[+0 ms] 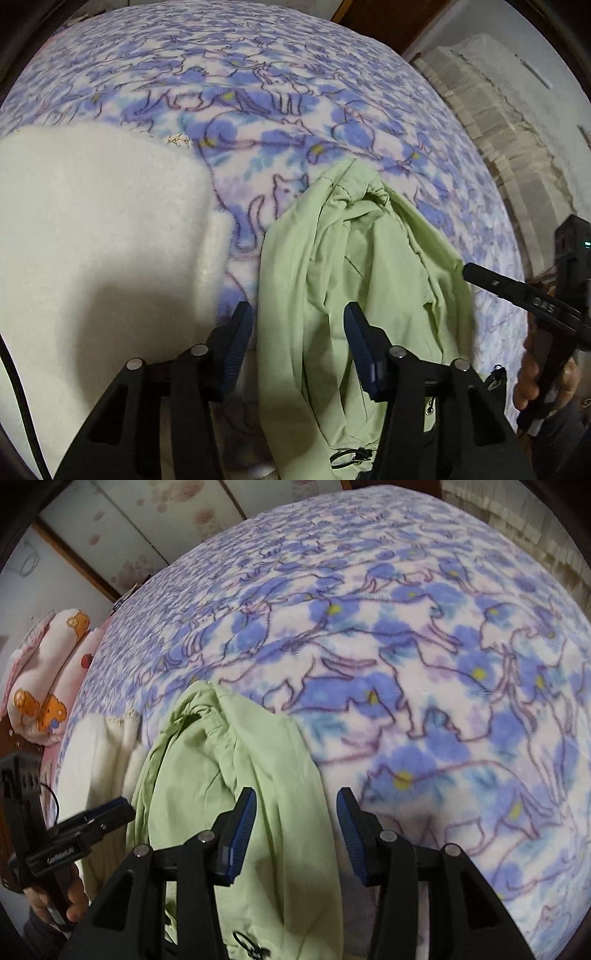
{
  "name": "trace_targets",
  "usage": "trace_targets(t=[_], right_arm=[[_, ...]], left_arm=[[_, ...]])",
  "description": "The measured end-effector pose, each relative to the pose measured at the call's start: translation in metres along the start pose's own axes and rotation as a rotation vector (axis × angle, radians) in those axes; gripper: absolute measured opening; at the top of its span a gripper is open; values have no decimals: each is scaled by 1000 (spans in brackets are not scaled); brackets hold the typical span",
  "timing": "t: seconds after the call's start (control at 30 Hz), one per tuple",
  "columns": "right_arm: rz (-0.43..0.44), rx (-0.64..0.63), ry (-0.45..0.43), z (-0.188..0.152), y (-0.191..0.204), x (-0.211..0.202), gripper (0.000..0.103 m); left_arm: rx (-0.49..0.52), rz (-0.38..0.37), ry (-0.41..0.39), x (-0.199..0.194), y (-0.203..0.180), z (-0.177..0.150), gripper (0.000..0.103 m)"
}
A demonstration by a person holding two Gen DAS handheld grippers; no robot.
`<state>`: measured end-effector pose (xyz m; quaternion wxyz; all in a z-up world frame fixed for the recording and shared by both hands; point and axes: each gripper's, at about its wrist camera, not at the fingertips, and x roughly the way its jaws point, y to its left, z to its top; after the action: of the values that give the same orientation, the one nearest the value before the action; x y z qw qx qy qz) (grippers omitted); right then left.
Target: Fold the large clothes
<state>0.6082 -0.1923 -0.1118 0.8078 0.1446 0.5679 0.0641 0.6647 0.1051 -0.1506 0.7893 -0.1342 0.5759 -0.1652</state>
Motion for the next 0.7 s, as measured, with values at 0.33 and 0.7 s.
trace_targets(t=[0.33,0.7], right_arm=[[-34,-6,55,15,1,34,45],[2,-2,86,17,2,43,45]], left_arm=[[52,69,72,17,6,5,24],[82,51,117,22,0,7,28]])
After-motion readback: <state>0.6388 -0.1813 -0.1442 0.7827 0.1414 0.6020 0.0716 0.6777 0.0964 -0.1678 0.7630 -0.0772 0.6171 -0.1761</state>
